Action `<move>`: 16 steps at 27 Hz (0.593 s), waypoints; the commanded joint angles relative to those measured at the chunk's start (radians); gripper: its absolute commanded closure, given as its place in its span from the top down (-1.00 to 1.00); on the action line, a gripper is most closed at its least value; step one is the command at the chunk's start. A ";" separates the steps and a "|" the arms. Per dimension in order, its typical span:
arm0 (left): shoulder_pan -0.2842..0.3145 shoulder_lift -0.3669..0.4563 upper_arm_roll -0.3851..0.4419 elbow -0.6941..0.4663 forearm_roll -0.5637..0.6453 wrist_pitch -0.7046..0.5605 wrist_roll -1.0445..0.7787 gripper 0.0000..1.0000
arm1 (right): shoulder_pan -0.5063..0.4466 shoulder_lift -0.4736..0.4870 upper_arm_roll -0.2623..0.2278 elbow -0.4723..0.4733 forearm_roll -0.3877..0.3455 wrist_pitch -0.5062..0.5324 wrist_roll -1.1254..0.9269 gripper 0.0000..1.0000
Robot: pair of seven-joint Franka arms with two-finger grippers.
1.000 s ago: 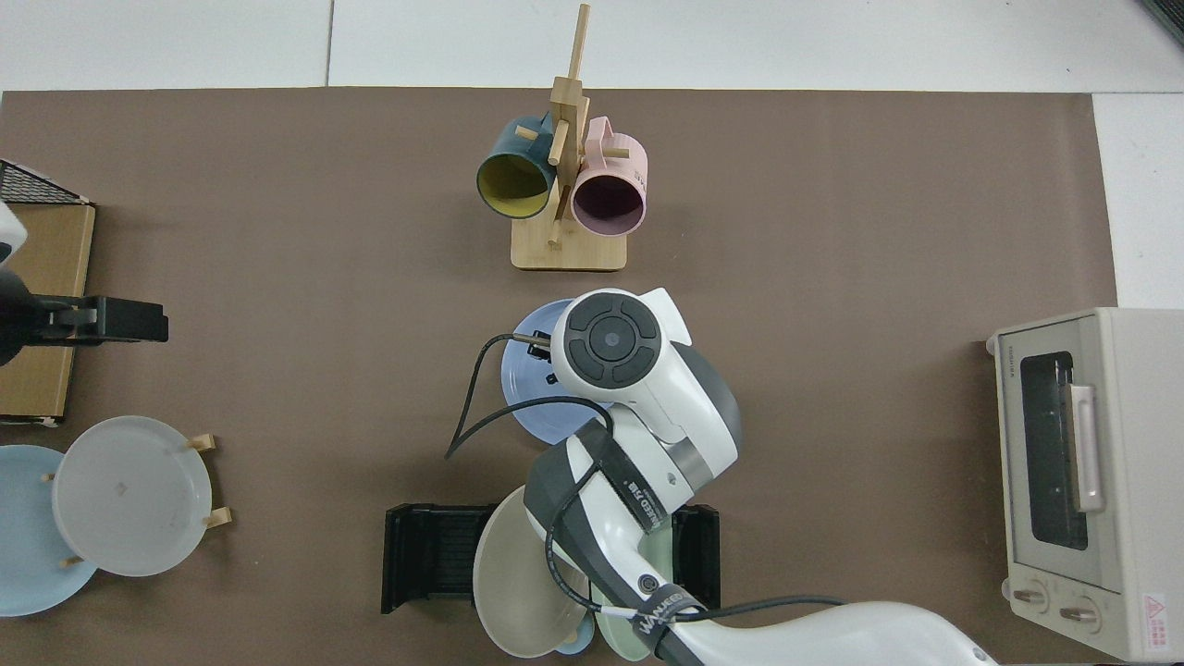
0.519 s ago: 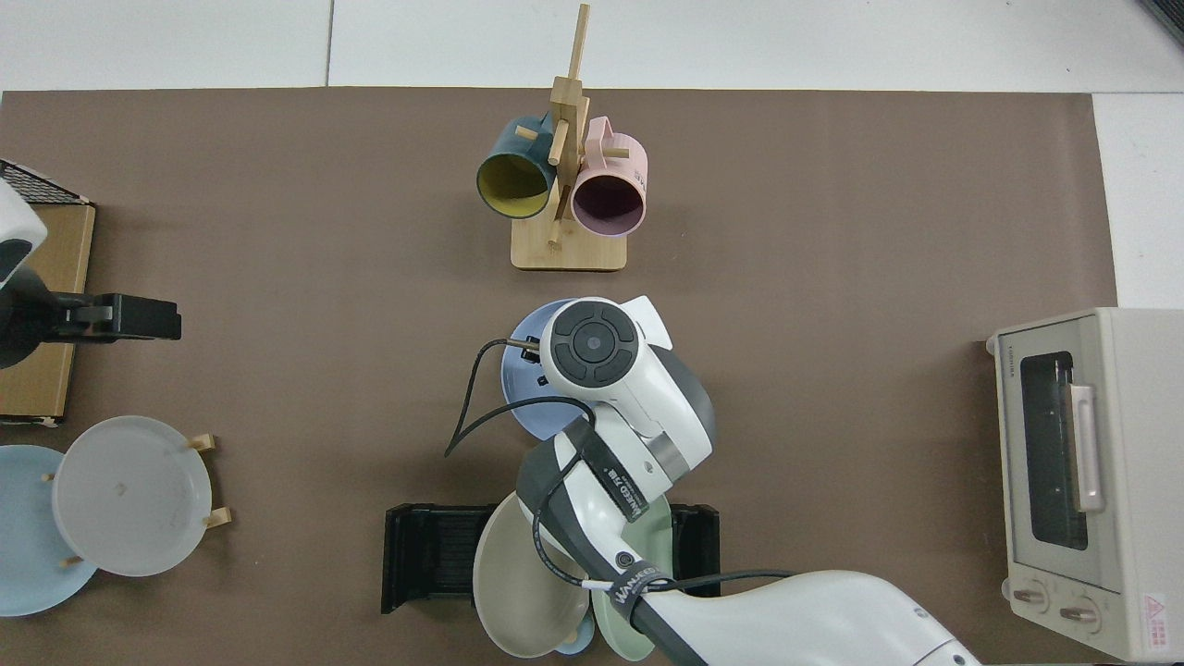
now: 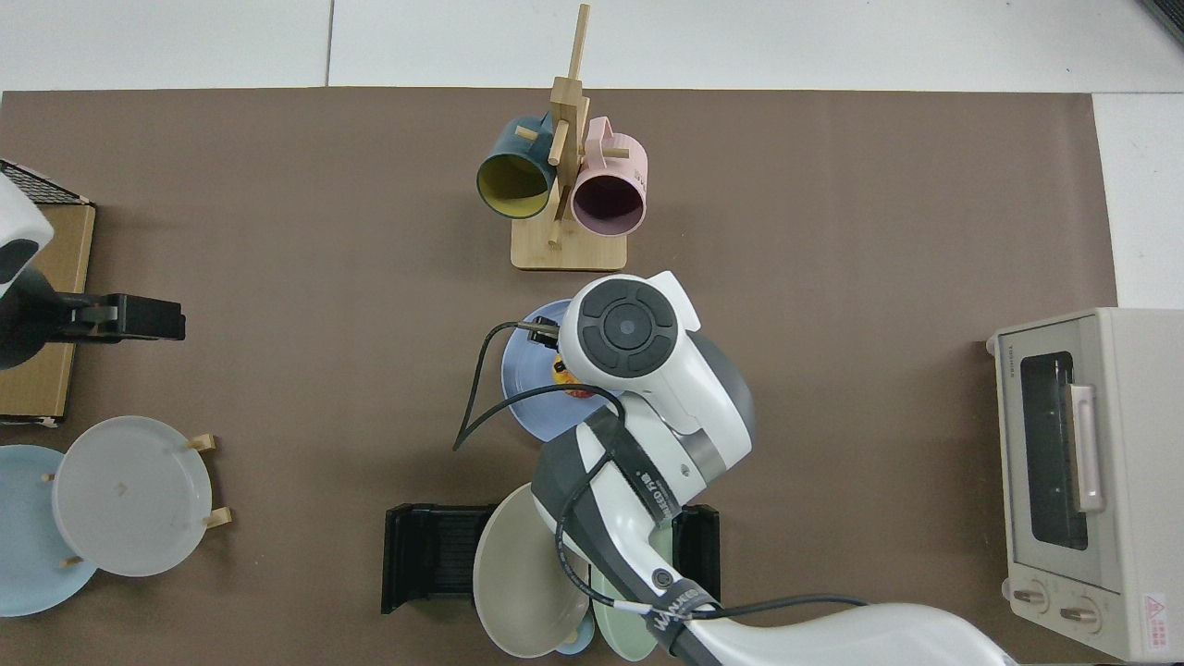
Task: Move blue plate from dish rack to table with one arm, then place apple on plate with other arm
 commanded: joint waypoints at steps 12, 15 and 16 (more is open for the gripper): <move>-0.010 -0.012 0.008 -0.024 -0.011 -0.003 -0.001 1.00 | -0.268 -0.257 0.004 -0.018 0.017 -0.201 -0.468 1.00; -0.008 -0.011 0.008 -0.024 -0.010 -0.002 -0.001 1.00 | -0.331 -0.273 0.003 -0.018 0.017 -0.227 -0.603 1.00; -0.010 -0.011 0.008 -0.026 -0.010 -0.002 -0.001 1.00 | -0.354 -0.280 0.003 -0.018 0.017 -0.231 -0.643 1.00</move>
